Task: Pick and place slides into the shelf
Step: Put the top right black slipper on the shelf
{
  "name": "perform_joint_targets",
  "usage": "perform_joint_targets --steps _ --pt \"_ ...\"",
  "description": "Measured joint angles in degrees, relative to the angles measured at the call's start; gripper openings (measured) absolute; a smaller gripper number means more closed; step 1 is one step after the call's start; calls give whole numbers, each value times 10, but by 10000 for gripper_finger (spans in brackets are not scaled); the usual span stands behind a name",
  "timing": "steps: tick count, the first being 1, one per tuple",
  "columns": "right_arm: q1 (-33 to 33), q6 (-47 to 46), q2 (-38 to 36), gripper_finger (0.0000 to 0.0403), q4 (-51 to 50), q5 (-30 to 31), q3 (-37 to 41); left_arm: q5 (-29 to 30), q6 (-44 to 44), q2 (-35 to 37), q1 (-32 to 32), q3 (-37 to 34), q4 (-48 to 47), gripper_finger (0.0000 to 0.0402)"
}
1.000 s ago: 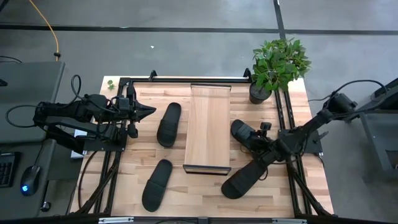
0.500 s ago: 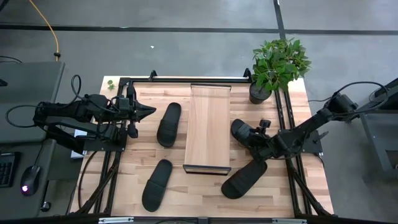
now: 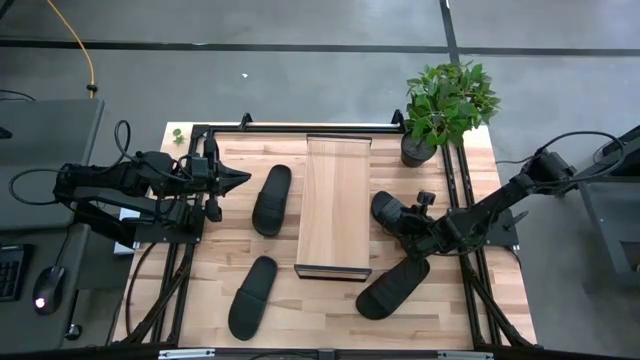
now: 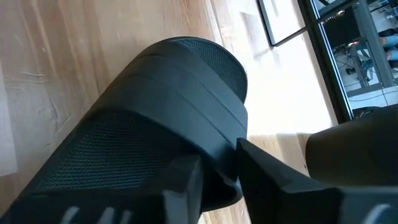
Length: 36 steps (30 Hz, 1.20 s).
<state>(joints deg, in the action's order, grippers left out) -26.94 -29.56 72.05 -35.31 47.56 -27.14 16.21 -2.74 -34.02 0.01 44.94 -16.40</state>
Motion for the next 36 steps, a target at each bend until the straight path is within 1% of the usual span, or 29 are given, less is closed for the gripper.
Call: perform_joint_targets --steps 4,6,11,14,20,24,27,31,36 --pt "0 -1 0 23 0 2 0 0 0 -1 0 0 -2 10" --pt "0 -1 0 7 0 3 0 0 0 -4 0 0 -9 10" --pt "3 -20 0 6 -3 2 -5 0 -1 -18 0 0 -25 10" --pt "4 -23 0 3 -9 -2 -16 0 -28 -33 0 0 -27 12" --pt "3 -25 0 1 -47 -6 -54 14 -45 -45 0 0 -7 12" --pt "3 -42 0 1 -110 2 -89 16 -45 -45 0 0 -3 12" --pt "3 -64 0 1 -167 15 -117 33 -45 -44 0 0 -3 12" --pt "3 -104 0 0 -244 17 -150 52 -45 -45 0 0 -5 12" --pt "0 -140 0 0 -317 18 -186 55 -59 -45 0 0 -13 12"
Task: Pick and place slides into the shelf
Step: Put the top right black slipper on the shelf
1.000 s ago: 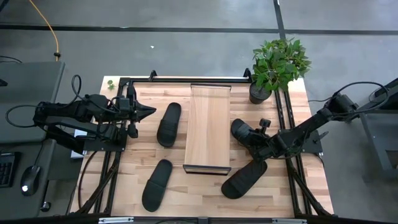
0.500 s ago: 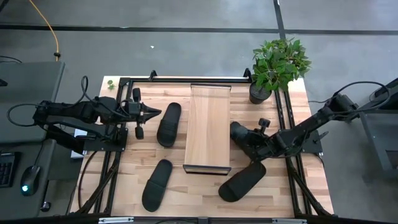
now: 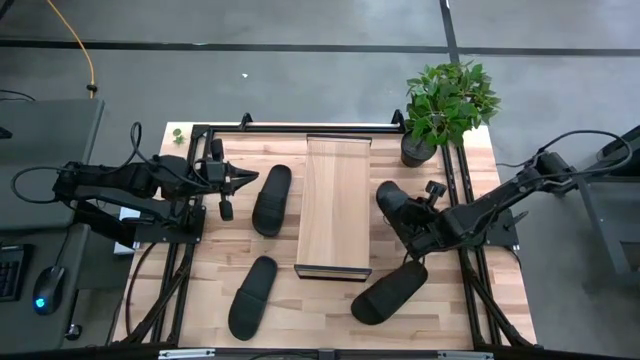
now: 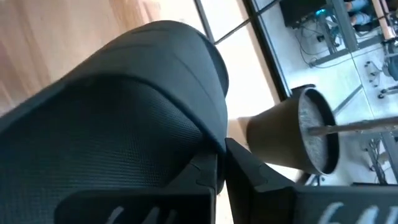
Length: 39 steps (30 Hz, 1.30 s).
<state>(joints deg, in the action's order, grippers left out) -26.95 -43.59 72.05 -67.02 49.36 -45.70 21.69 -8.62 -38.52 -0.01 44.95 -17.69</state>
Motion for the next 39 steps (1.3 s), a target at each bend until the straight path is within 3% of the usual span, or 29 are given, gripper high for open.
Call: perform_joint_targets --steps 20,31,39 --pt "-64 -37 -5 0 -181 20 -163 0 -6 0 0 0 -10 12" --pt "-72 78 -5 0 -149 105 -247 -3 -71 -5 0 0 -10 12" --pt "-72 260 -5 0 -24 78 -274 -4 -76 -18 0 0 -6 12"
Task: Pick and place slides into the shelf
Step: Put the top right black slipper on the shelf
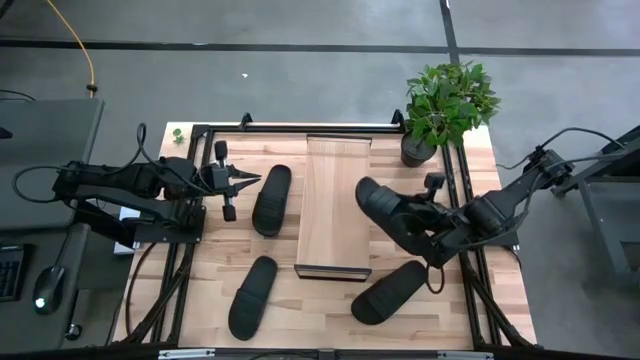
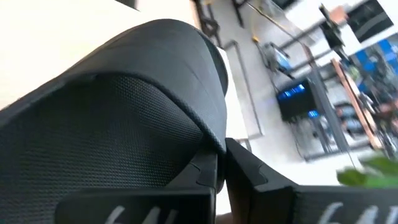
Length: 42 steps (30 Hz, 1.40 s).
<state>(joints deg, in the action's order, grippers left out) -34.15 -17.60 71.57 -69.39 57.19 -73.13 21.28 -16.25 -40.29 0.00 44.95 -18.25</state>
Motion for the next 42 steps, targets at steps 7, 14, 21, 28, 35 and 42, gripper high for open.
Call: perform_joint_targets --steps 7,14,21,28,35,42 --pt "14 125 -10 0 84 -43 0 0 0 -4 0 0 3 12" --pt "60 257 -23 0 146 -84 0 0 0 -5 0 0 11 12" --pt "120 402 -23 0 247 -209 0 0 0 -5 0 0 11 12" --pt "175 471 -22 0 286 -289 0 0 0 -5 0 0 10 12" --pt "205 530 -22 0 359 -337 28 0 0 -5 0 0 10 12" --pt "214 572 -21 0 459 -364 96 0 0 -5 0 0 10 12"
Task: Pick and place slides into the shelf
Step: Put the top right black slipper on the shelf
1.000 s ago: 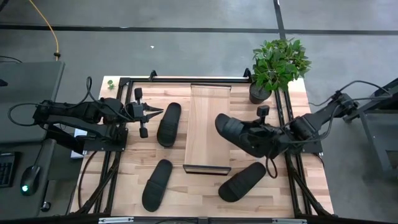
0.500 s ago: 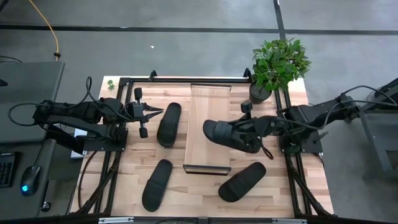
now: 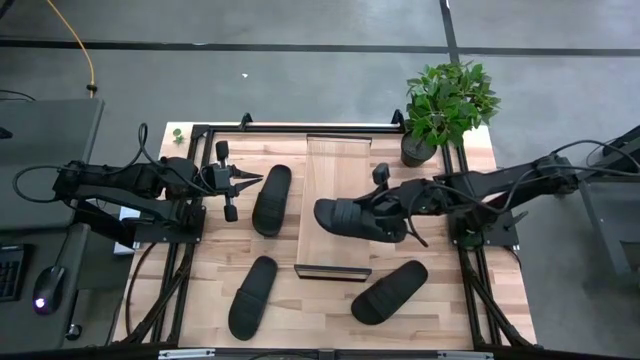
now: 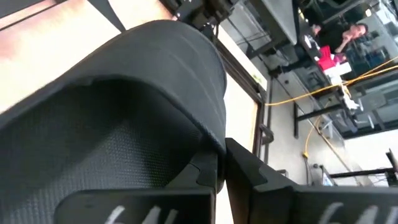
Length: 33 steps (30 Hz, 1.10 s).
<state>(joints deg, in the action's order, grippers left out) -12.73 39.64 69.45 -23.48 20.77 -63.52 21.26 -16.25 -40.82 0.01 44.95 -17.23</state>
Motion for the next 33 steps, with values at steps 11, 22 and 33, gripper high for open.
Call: perform_joint_targets --steps 11,22,33 --pt "0 27 19 0 96 -24 44 0 0 0 0 0 0 12" --pt "0 42 86 0 152 -22 44 0 0 0 0 0 0 12" --pt "-17 43 88 0 163 -17 44 0 0 0 0 0 0 12"
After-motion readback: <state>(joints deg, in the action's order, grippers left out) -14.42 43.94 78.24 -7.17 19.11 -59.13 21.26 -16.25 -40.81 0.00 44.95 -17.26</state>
